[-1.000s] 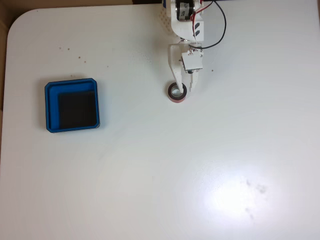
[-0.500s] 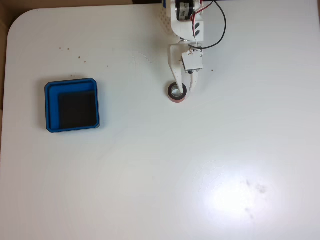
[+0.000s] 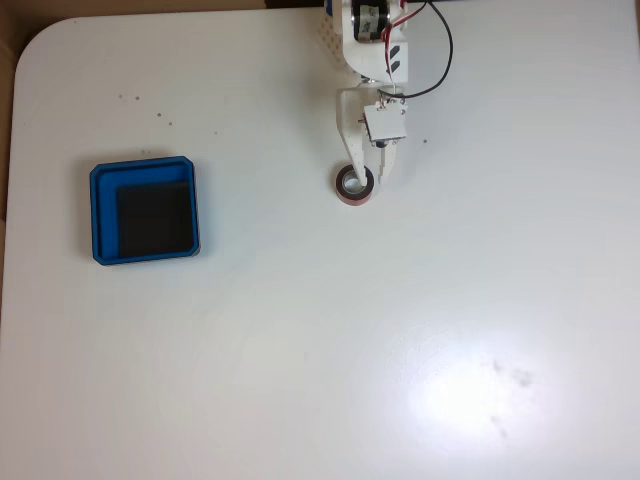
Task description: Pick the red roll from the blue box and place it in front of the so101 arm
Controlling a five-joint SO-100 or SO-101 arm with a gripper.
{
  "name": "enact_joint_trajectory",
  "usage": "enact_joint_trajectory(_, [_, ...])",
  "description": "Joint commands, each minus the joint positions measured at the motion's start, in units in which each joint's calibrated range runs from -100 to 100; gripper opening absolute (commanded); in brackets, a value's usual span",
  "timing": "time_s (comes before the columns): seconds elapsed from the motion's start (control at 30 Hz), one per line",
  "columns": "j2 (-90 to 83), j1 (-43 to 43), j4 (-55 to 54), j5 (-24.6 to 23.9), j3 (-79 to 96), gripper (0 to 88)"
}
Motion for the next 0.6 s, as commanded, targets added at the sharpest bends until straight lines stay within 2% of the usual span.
enact_joint_trajectory(0.0, [-3.2, 0.2, -0.5, -0.3, 0.9, 0.1])
enact_joint_trajectory(0.57, [-3.2, 0.1, -0.6, -0.1, 0.9, 0.5])
